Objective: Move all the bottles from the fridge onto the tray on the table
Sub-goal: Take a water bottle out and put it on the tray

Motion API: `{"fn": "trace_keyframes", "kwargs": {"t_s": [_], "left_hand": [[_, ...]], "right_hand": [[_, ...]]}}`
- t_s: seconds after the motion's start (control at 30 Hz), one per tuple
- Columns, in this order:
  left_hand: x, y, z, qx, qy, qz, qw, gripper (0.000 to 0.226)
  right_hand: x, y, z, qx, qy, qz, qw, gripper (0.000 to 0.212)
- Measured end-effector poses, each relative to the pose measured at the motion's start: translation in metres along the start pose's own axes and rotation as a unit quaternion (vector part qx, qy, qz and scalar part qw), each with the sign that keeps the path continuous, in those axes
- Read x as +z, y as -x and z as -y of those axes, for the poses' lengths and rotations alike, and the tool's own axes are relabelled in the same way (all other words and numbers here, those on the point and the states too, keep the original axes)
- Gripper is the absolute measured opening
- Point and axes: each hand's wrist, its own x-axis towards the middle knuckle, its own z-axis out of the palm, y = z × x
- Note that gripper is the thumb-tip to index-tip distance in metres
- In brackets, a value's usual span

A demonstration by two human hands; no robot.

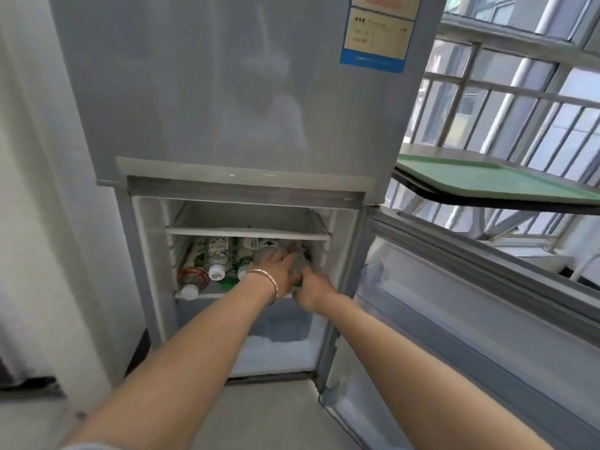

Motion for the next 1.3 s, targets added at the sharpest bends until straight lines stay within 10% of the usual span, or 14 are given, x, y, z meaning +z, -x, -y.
{"fn": "trace_keyframes", "kwargs": {"t_s": [0.7, 0.93, 1.3], "left_hand": [[0.065, -0.088, 0.049, -0.056, -0.062, -0.004, 0.997, 0.065], [0.033, -0.067, 0.031, -0.024, -0.019, -0.056, 0.998, 0.076], [-0.033, -0.003, -0.023, 0.050, 0.189, -0.039, 0.980, 0.069]], "right_hand": [[0.070, -0.115, -0.035, -0.001, 0.082, 0.003, 0.997, 0.045], [0.019, -0.071, -0.010, -0.043, 0.161, -0.172, 0.971, 0.053], [-0.097, 0.032, 0.028, -0.122, 0.108, -0.131, 0.978, 0.035]]}}
